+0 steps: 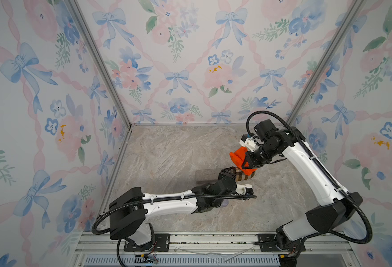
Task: Wipe the eyeglass case
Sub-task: Wipe the dirt from the eyeglass case.
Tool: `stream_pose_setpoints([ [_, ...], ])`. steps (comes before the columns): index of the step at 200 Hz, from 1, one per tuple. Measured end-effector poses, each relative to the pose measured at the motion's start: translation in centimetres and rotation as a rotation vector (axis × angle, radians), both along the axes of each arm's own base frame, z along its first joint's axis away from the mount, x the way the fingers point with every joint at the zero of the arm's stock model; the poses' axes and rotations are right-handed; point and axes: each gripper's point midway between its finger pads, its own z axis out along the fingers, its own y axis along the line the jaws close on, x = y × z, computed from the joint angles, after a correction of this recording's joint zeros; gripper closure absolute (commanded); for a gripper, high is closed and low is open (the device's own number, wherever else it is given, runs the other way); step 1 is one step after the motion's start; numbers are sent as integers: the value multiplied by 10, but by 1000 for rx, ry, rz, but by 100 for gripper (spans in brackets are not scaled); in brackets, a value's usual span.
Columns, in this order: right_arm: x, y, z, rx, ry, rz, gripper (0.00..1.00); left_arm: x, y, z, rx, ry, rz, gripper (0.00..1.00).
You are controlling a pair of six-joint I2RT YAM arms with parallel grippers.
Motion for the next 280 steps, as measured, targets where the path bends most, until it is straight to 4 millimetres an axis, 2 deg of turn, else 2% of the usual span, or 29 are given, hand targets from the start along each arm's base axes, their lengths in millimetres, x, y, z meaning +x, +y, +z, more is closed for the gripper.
stream_pose_setpoints([
  [25,-2,1,-3,-12,-1,5,100,0,1,-1,7,3,-2,75],
  [61,-7,35,2,49,-2,86,100,0,2,-4,14,10,5,75],
  [78,-5,40,5,72,-5,90,100,2,4,-2,9,7,17,76],
  [102,3,26,4,63,-4,57,100,1,4,0,3,4,17,75],
  [132,14,-11,-14,-10,14,-44,100,0,7,-6,28,11,15,76],
  [148,14,-17,-21,-38,21,-56,100,-1,8,-9,41,17,11,75],
  [164,11,-8,-21,-49,12,-22,100,-1,9,-10,49,19,12,76],
  [198,1,36,-8,40,-8,80,100,0,10,-10,49,18,19,76],
  [217,0,41,-5,74,-6,86,100,0,11,-7,42,16,24,76],
  [231,3,34,-7,82,-3,61,100,1,12,-7,42,15,25,76],
  [246,6,16,-16,71,2,5,100,0,14,-11,50,20,23,76],
  [265,11,-22,-30,28,2,-109,100,-2,17,-14,50,29,17,76],
  [280,15,-50,-34,-27,-23,-193,100,0,20,-4,-5,36,31,76],
])
